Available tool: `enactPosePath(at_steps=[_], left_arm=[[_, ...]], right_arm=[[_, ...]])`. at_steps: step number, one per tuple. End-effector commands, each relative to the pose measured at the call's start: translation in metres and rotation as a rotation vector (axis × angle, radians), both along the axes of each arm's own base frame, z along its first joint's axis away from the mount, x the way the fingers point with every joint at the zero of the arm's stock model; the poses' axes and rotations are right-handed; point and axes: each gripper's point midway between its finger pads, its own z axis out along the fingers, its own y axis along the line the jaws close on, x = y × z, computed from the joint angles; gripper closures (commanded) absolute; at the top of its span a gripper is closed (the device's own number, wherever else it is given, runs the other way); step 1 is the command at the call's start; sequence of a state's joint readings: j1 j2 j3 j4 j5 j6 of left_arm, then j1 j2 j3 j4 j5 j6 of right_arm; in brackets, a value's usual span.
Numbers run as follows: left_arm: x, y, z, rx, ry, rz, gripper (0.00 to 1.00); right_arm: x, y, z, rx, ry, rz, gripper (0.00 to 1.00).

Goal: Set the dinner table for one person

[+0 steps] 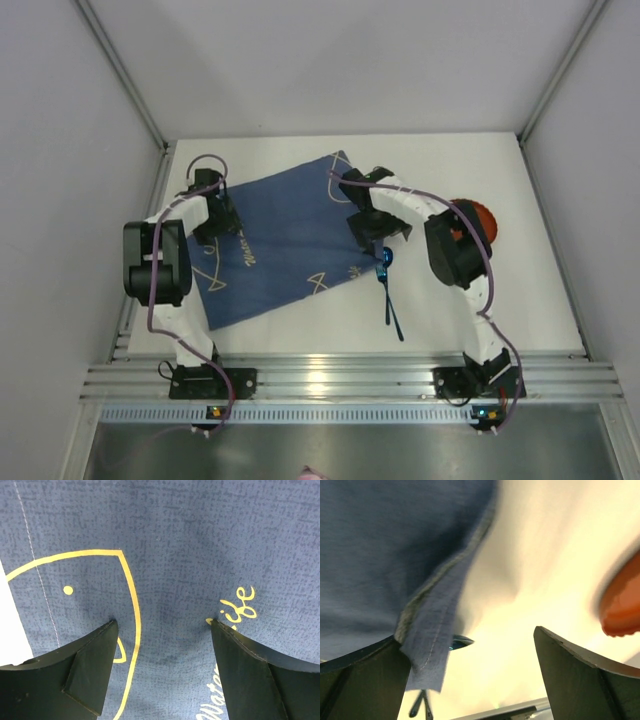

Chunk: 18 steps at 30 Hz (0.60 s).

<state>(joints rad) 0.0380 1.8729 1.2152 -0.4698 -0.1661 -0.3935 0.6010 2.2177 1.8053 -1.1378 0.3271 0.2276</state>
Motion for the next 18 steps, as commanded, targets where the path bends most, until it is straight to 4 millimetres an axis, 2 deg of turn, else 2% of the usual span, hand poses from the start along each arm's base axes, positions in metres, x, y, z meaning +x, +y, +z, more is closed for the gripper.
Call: enactPosePath(at_steps=[1, 3, 7, 9, 11, 14, 15, 16, 18], left_arm=[[0.0, 0.025, -0.031, 0.065, 0.074, 0.036, 0.2], [0.015, 0.03, -0.025, 0.074, 0.054, 0.041, 0.2], [0.035, 0.041, -0.025, 0.121, 0.056, 0.033, 0.2], [0.049, 0.044, -0.016, 0.138, 0.033, 0.026, 0.2], [0.053, 0.046, -0.013, 0.147, 0.039, 0.017, 0.2], [0.065, 0.047, 0.01, 0.156, -0.015, 0.017, 0.18], [0.069, 0.046, 0.025, 0.156, -0.052, 0.015, 0.17], [0.07, 0.046, 0.032, 0.157, -0.068, 0.015, 0.16], [0.072, 0.042, 0.054, 0.157, -0.113, 0.011, 0.12]], right_arm=[[0.011, -0.041, 0.043, -0.056, -0.094, -0.063, 0.0], [0.01, -0.052, 0.052, -0.046, -0.108, -0.09, 0.0], [0.001, -0.067, 0.055, -0.051, -0.101, -0.121, 0.0], [-0.003, -0.072, 0.058, -0.047, -0.104, -0.138, 0.0], [-0.008, -0.073, 0.062, -0.034, -0.105, -0.147, 0.0], [-0.013, -0.061, 0.072, 0.054, -0.114, -0.168, 0.0], [-0.013, -0.054, 0.074, 0.099, -0.115, -0.165, 0.0], [-0.018, -0.038, 0.074, 0.194, -0.086, -0.158, 0.0], [-0.012, -0.018, 0.084, 0.324, -0.126, -0.152, 0.0]])
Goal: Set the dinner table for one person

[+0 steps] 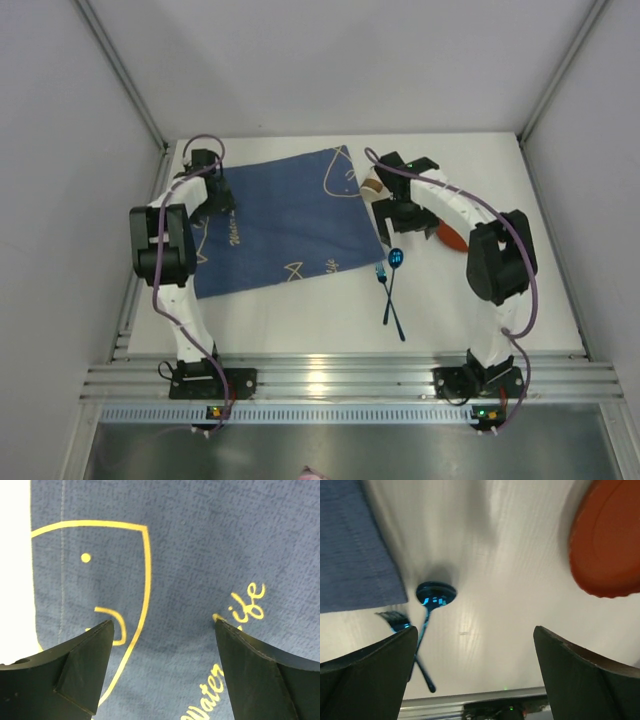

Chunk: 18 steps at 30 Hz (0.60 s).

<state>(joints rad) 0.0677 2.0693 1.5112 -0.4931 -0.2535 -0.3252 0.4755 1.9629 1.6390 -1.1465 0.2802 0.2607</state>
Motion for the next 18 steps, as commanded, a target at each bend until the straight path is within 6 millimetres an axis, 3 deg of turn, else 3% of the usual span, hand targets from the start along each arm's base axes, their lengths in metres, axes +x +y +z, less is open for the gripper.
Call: enactPosePath(at_steps=[1, 5, 6, 7, 8, 9, 10, 11, 12, 13, 14, 15, 16, 18], left_arm=[[0.0, 0.006, 0.047, 0.05, -0.06, -0.003, 0.11], [-0.007, 0.001, 0.081, 0.044, -0.117, 0.006, 0.06], [-0.01, -0.004, 0.094, 0.02, -0.144, 0.01, 0.06], [-0.014, -0.007, 0.098, 0.009, -0.15, 0.009, 0.05], [-0.017, -0.013, 0.102, -0.007, -0.157, 0.002, 0.05], [-0.026, -0.019, 0.107, -0.03, -0.17, -0.001, 0.04], [-0.03, -0.027, 0.108, -0.06, -0.174, -0.016, 0.05], [-0.039, -0.036, 0.1, -0.08, -0.154, -0.032, 0.05], [-0.045, -0.042, 0.106, -0.091, -0.168, -0.044, 0.04], [-0.05, -0.046, 0.104, -0.095, -0.16, -0.056, 0.05], [-0.062, -0.047, 0.095, -0.098, -0.128, -0.056, 0.05], [-0.067, -0.061, 0.099, -0.103, -0.134, -0.09, 0.05], [-0.072, -0.063, 0.096, -0.104, -0.125, -0.099, 0.05], [-0.086, -0.069, 0.092, -0.111, -0.109, -0.115, 0.05]], right_arm=[[0.001, 0.047, 0.034, 0.298, -0.082, 0.014, 0.0], [0.031, 0.081, 0.058, 0.493, -0.171, 0.031, 0.0], [0.045, 0.084, 0.058, 0.509, -0.194, 0.025, 0.0], [0.064, 0.09, 0.076, 0.54, -0.25, 0.026, 0.0], [0.077, 0.091, 0.08, 0.557, -0.271, 0.016, 0.0], [0.094, 0.088, 0.069, 0.563, -0.264, -0.012, 0.0], [0.115, 0.094, 0.089, 0.617, -0.314, -0.014, 0.0], [0.131, 0.097, 0.07, 0.632, -0.287, -0.056, 0.0], [0.148, 0.088, 0.07, 0.656, -0.301, -0.103, 0.0], [0.167, 0.09, 0.085, 0.712, -0.342, -0.122, 0.0], [0.179, 0.09, 0.065, 0.736, -0.308, -0.204, 0.0], [0.192, 0.083, 0.061, 0.755, -0.314, -0.255, 0.0], [0.205, 0.083, 0.069, 0.778, -0.348, -0.278, 0.0], [0.225, 0.086, 0.059, 0.786, -0.378, -0.333, 0.0]])
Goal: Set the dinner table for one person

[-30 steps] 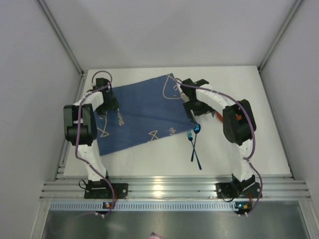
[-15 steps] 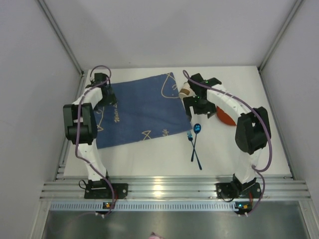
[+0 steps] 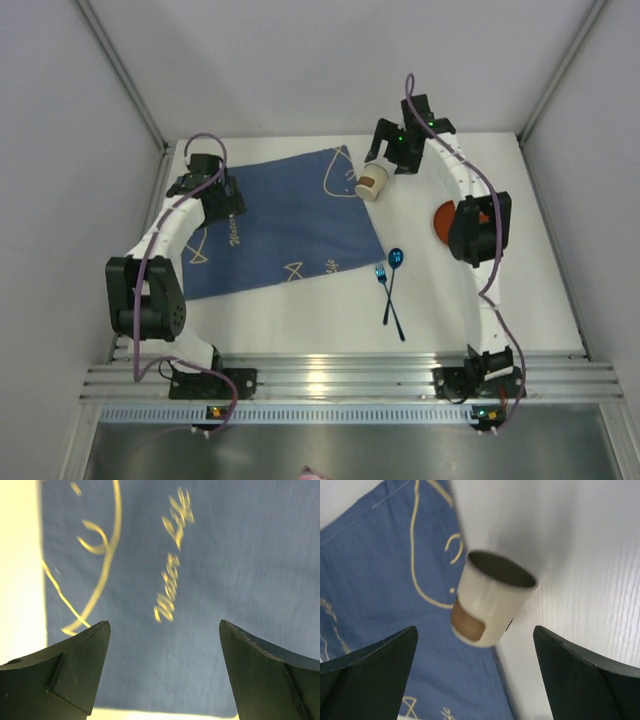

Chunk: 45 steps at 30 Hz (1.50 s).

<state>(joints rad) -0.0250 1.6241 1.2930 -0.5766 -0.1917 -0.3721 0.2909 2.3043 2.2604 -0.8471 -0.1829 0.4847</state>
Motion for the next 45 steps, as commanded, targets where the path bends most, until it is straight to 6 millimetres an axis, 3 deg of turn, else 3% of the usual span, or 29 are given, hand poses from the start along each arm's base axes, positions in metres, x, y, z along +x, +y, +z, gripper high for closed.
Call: enactPosePath(at_steps=[1, 5, 9, 12, 15, 22, 26, 31, 32, 34, 35, 36, 37, 39, 40, 42, 43, 45], left_arm=[[-0.026, -0.015, -0.01, -0.032, 0.049, -0.036, 0.05], [-0.037, -0.014, -0.012, -0.021, 0.059, -0.046, 0.05], [-0.04, -0.011, -0.012, -0.005, 0.066, -0.05, 0.05], [-0.039, -0.011, -0.015, -0.001, 0.072, -0.056, 0.06], [-0.039, -0.011, -0.019, -0.002, 0.085, -0.059, 0.06], [-0.042, -0.018, -0.025, -0.033, 0.091, -0.087, 0.07], [-0.046, -0.021, -0.03, -0.047, 0.105, -0.096, 0.07], [-0.05, -0.021, -0.029, -0.045, 0.109, -0.104, 0.07], [-0.052, -0.021, -0.029, -0.046, 0.112, -0.105, 0.07], [-0.055, -0.021, -0.032, -0.047, 0.12, -0.107, 0.07], [-0.056, -0.021, -0.029, -0.045, 0.114, -0.106, 0.07], [-0.057, -0.021, -0.03, -0.044, 0.115, -0.105, 0.07], [-0.059, -0.021, -0.029, -0.044, 0.114, -0.105, 0.07], [-0.061, -0.02, -0.027, -0.041, 0.109, -0.103, 0.07], [-0.062, -0.02, -0.028, -0.043, 0.111, -0.104, 0.07], [-0.064, -0.02, -0.026, -0.042, 0.101, -0.102, 0.07], [-0.067, -0.02, -0.028, -0.042, 0.107, -0.102, 0.07], [-0.068, -0.02, -0.026, -0.046, 0.097, -0.098, 0.07]], right_arm=[[0.035, 0.006, -0.003, 0.108, -0.013, -0.125, 0.0], [0.051, 0.021, -0.024, 0.12, -0.013, -0.204, 0.0], [0.045, 0.048, -0.031, 0.115, -0.016, -0.169, 0.0], [0.036, 0.055, -0.038, 0.094, 0.005, -0.158, 0.0], [0.028, 0.048, -0.049, 0.027, 0.026, -0.154, 0.0], [0.016, 0.012, -0.081, -0.283, 0.037, -0.118, 0.0], [0.011, 0.008, -0.104, -0.319, 0.079, -0.115, 0.0], [0.014, 0.012, -0.114, -0.312, 0.081, -0.114, 0.0], [0.014, 0.012, -0.117, -0.311, 0.085, -0.112, 0.05], [0.015, 0.012, -0.119, -0.31, 0.086, -0.111, 0.27], [0.016, 0.012, -0.116, -0.309, 0.078, -0.112, 0.4], [0.017, 0.011, -0.112, -0.313, 0.068, -0.114, 0.65], [0.019, 0.01, -0.101, -0.316, 0.043, -0.11, 0.73], [0.021, 0.004, -0.09, -0.34, 0.013, -0.121, 0.86], [0.028, 0.001, -0.07, -0.338, -0.038, -0.127, 0.88], [0.03, -0.009, -0.055, -0.369, -0.08, -0.158, 0.91], [0.035, -0.01, -0.031, -0.355, -0.133, -0.172, 0.92], [0.036, -0.001, -0.018, -0.299, -0.173, -0.154, 0.99]])
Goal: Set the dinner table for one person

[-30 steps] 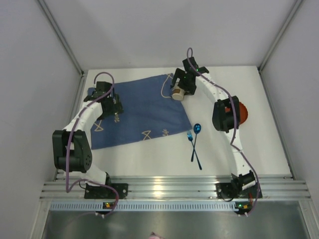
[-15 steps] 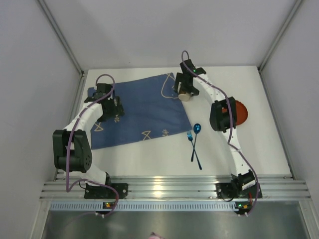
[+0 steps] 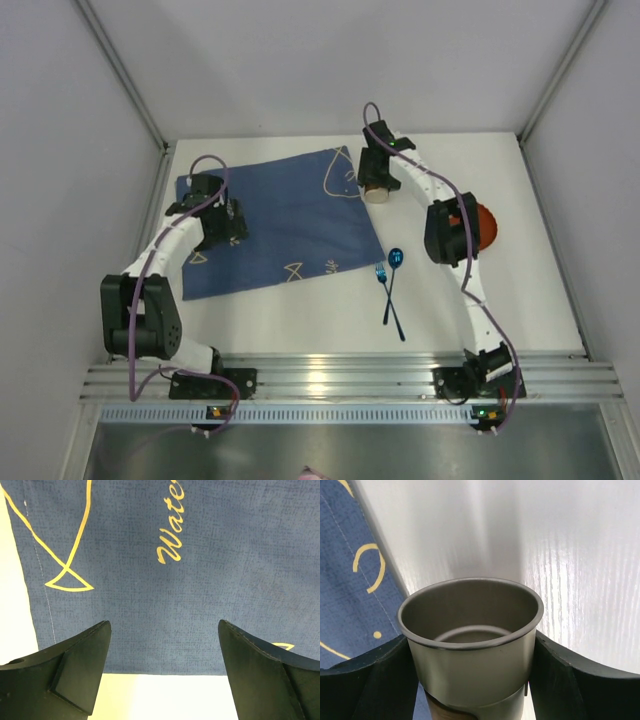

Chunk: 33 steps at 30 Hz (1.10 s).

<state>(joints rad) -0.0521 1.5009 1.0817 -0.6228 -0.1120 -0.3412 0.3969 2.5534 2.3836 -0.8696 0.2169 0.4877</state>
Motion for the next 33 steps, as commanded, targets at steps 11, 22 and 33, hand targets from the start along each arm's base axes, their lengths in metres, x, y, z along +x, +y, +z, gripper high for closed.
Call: enactPosePath(at_steps=[11, 22, 33], left_arm=[[-0.01, -0.004, 0.018, -0.038, -0.124, 0.013, 0.07], [-0.018, -0.005, 0.03, -0.037, -0.208, -0.027, 0.06], [-0.012, -0.005, 0.042, -0.024, -0.246, -0.054, 0.06]], right_arm=[[0.053, 0.143, 0.153, 0.518, -0.577, 0.254, 1.0], [0.07, 0.201, 0.133, 0.251, -0.842, 0.265, 1.0], [0.037, 0.213, 0.143, 0.04, -0.888, 0.316, 0.08]])
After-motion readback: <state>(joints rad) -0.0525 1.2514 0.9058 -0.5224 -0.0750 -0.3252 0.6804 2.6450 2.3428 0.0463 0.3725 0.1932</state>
